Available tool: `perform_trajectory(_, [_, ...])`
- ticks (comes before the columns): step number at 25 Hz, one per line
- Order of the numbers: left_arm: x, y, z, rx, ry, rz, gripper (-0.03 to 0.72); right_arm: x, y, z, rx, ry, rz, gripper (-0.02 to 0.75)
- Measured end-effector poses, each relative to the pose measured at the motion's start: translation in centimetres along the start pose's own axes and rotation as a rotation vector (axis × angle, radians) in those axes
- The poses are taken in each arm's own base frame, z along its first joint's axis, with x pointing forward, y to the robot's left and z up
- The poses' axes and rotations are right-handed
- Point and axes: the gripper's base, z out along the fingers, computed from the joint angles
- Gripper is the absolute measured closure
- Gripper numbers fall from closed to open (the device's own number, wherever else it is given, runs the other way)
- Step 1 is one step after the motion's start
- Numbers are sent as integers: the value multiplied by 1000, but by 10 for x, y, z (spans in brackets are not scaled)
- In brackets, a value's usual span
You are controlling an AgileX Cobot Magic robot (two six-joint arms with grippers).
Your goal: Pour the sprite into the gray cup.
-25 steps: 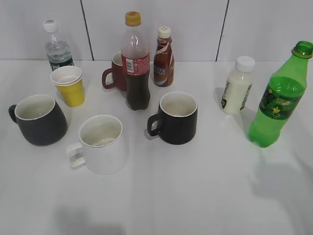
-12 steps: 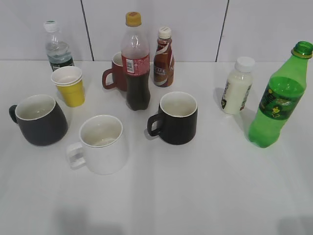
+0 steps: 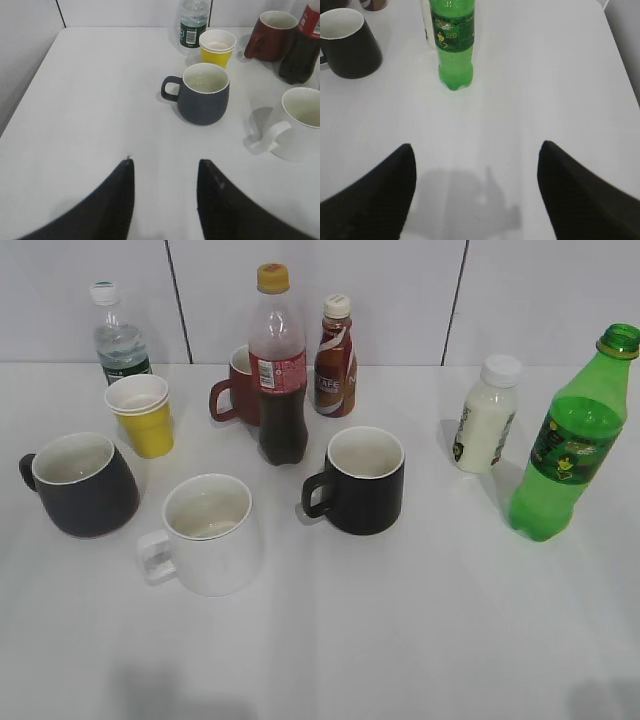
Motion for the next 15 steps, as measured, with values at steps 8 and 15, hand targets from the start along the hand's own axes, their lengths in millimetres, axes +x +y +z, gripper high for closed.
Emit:
perform_trajectory(8, [1, 0, -2, -8, -14, -4, 391, 1, 0, -3, 1, -25, -1, 173])
perform_trajectory(15, [2, 0, -5, -9, -34, -5, 416, 3, 0, -6, 2, -51, -1, 173])
